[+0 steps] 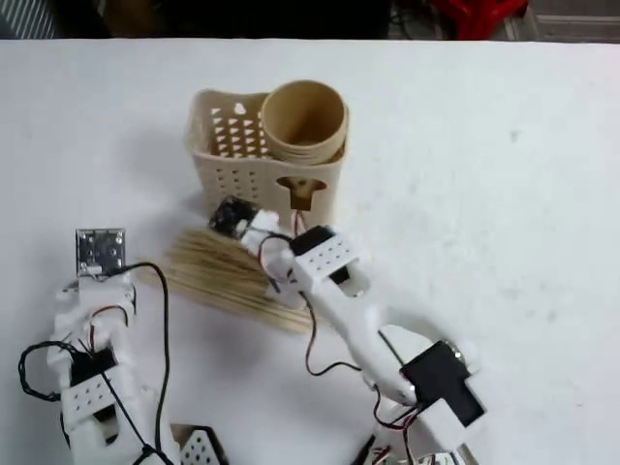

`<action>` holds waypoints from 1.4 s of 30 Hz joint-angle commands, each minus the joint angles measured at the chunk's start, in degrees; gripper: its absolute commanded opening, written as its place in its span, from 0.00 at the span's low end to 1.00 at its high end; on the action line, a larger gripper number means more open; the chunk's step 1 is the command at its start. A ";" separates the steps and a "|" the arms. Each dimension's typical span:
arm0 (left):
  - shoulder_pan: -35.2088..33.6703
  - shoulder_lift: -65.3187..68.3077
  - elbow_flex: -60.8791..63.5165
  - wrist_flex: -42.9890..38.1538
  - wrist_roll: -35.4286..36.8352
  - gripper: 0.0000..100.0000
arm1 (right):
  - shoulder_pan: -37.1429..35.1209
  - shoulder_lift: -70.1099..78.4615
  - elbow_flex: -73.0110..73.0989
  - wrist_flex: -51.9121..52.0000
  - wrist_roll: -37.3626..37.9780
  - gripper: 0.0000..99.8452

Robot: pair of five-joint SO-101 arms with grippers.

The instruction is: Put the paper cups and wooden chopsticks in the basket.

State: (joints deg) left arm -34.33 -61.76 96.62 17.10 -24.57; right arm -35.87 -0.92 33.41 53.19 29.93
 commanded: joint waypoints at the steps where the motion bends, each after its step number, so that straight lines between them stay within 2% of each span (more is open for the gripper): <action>1: -0.57 -0.66 -0.09 -1.41 -0.26 0.15 | 1.80 -8.92 -1.14 3.12 -0.88 0.02; 7: -0.57 -0.66 -0.09 -1.41 -0.26 0.15 | 1.80 -23.69 -1.23 8.04 -4.66 0.02; 13: -0.57 -0.66 -0.09 -1.41 -0.26 0.15 | 1.63 -34.24 -1.58 11.21 -4.84 0.02; 16: -0.57 -0.66 -0.09 -1.41 -0.26 0.15 | -0.66 -38.90 -2.02 11.56 -5.01 0.02; 20: -0.57 -0.66 -0.09 -1.41 -0.26 0.15 | -5.14 -42.86 -5.45 14.11 -8.26 0.02; 27: -0.57 -0.66 -0.09 -1.41 -0.26 0.15 | -10.95 -40.31 -18.29 17.36 -8.97 0.02; 30: -0.57 -0.66 -0.09 -1.41 -0.26 0.15 | -10.68 -36.97 -24.00 10.86 -13.98 0.02; 34: -0.57 -0.66 -0.09 -1.41 -0.26 0.15 | -8.04 -30.37 -27.16 -7.34 -21.01 0.02; 37: -0.57 -0.66 -0.09 -1.41 -0.26 0.15 | -6.37 -24.92 -27.69 -20.62 -21.01 0.02; 42: -0.57 -0.66 -0.09 -1.41 -0.26 0.15 | -4.53 -18.33 -27.78 -32.22 -20.75 0.02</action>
State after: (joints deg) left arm -34.33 -61.76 96.62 17.10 -24.57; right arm -41.49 -21.05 8.97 28.40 9.27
